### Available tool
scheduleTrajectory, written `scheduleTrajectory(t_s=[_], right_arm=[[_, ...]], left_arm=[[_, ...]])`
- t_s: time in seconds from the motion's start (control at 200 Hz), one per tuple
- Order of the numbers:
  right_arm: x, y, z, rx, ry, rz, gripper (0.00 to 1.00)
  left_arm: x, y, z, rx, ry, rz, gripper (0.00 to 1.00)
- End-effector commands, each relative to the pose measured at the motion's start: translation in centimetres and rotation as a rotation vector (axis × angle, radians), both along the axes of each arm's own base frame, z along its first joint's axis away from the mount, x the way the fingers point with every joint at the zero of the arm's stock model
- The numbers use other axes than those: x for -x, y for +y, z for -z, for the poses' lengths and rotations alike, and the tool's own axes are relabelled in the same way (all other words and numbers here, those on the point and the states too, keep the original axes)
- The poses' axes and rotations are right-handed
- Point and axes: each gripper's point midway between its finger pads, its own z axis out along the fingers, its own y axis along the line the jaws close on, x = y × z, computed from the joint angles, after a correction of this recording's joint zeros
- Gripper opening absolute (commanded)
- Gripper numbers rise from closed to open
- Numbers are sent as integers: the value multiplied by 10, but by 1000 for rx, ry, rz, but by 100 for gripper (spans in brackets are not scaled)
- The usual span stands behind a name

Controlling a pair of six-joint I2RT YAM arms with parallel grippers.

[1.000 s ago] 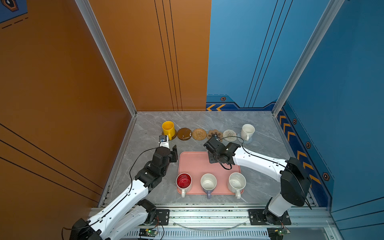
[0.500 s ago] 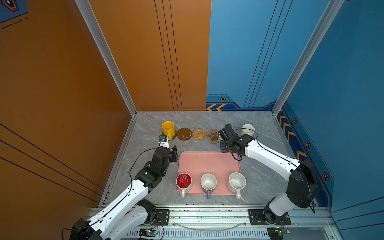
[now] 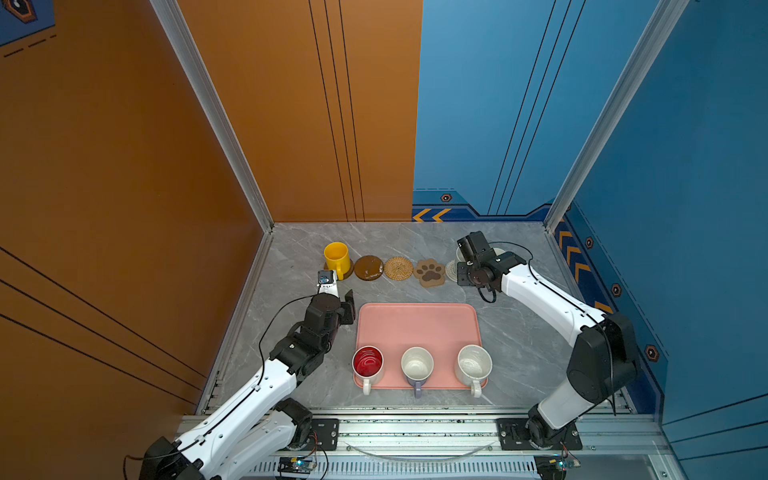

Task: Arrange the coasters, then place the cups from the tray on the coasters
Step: 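Lift the white mug with the right gripper toward the multicolour rope coaster, then hold the white mug with the right gripper above the multicolour rope coaster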

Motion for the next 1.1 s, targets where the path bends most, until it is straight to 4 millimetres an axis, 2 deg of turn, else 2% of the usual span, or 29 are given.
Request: scheduleTrajectory(t_s=[0.0,0.516,1.091], right_arm=[[-23,5,-15,-19,-67,-11,0],[-56,12,9,-23,-45,-13,0],[-72,6,28,-13,-19,7,0]], left_arm=[[1,2,0,14,0,-6,62],[1,4,1,7,3,-13,62],[0,5,2,8,2,-17,62]])
